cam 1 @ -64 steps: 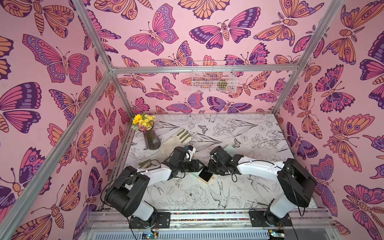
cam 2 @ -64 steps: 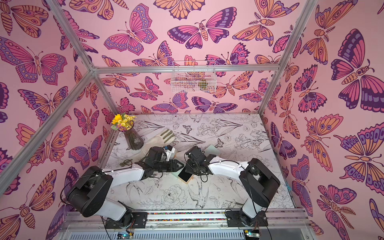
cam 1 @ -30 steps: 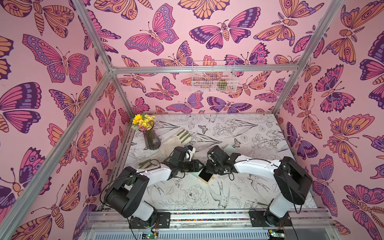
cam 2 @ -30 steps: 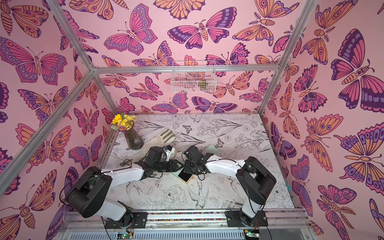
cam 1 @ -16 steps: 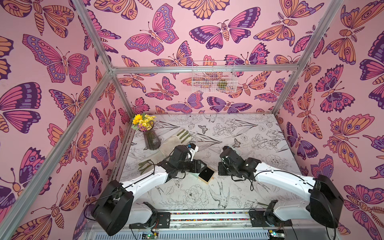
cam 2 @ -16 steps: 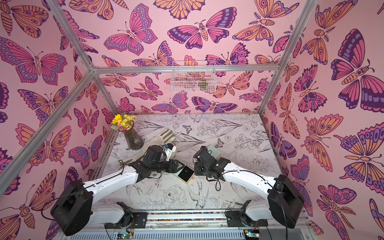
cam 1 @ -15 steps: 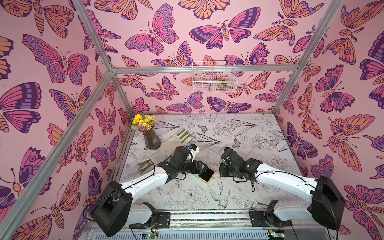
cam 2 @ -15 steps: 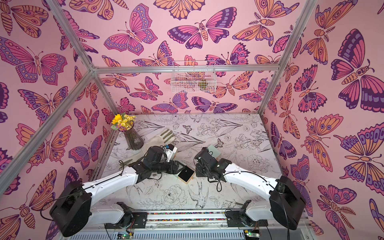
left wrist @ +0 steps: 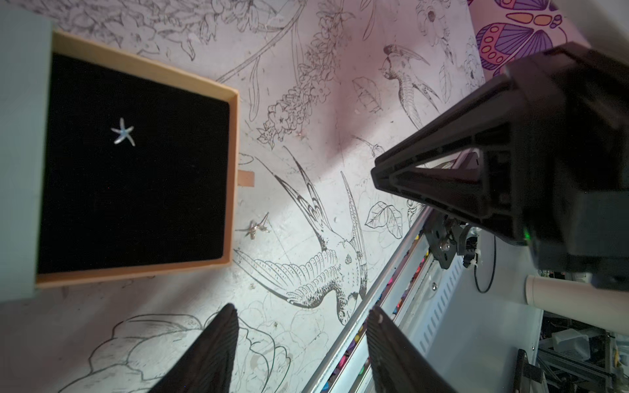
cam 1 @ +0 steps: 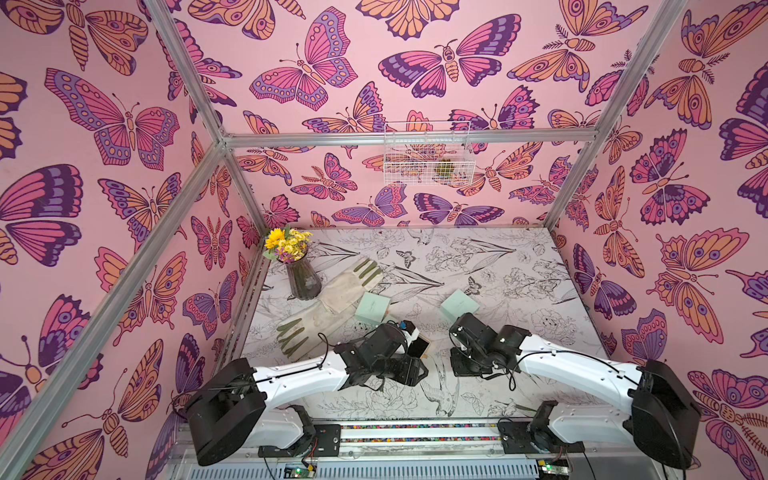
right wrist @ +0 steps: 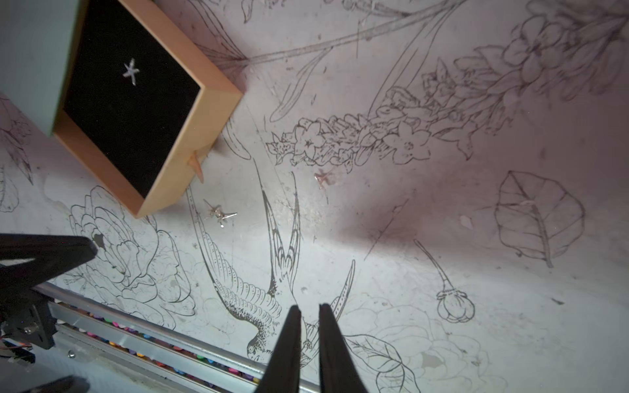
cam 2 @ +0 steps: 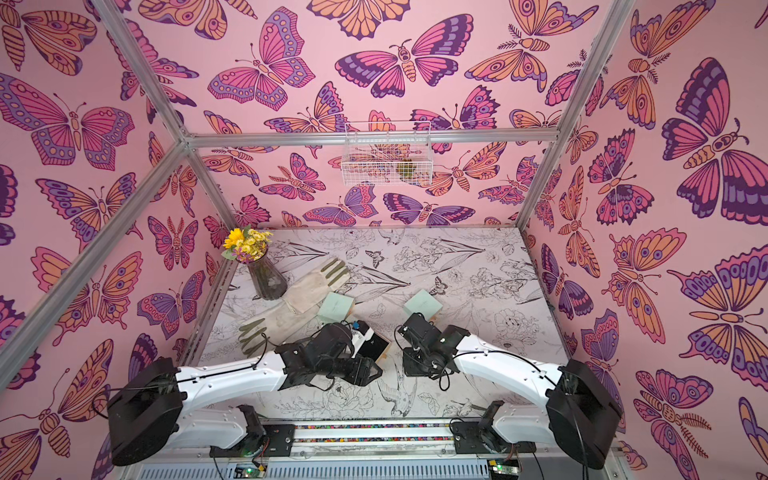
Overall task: Place the earrings into the drawer-style jewelry box
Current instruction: Pick up the earring from the center of the board.
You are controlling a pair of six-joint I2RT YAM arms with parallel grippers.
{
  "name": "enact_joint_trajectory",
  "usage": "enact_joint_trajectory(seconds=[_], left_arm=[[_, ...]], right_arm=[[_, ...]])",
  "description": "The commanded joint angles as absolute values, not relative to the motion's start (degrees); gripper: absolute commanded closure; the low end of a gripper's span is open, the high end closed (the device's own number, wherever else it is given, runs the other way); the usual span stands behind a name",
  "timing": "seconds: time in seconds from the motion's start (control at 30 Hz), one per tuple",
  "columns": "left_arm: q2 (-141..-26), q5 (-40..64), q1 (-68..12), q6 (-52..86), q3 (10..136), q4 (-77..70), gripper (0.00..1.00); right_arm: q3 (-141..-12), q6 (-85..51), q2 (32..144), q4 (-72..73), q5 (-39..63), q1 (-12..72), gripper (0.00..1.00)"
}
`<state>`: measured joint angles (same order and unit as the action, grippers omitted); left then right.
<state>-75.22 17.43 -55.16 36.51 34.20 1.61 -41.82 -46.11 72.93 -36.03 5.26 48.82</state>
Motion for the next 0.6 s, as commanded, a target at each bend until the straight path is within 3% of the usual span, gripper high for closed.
enact_joint_trajectory(seconds=[0.0, 0.3, 0.57], left_arm=[[-75.38, 15.95, -56.01, 38.61, 32.47, -0.59, 0.37], [-73.74, 16.55, -55.07, 42.31, 28.02, -5.55, 0.36], [-74.66, 17.66, -55.41, 39.64, 28.08, -5.98, 0.36]], right_arm=[[-41.99, -46.56, 74.06, -36.42, 6.59, 49.73, 0.85], [-43.29, -48.82, 75.72, -35.58, 4.03, 52.25, 0.85], [-43.70, -47.96, 71.96, -45.64, 1.87, 49.16, 0.85]])
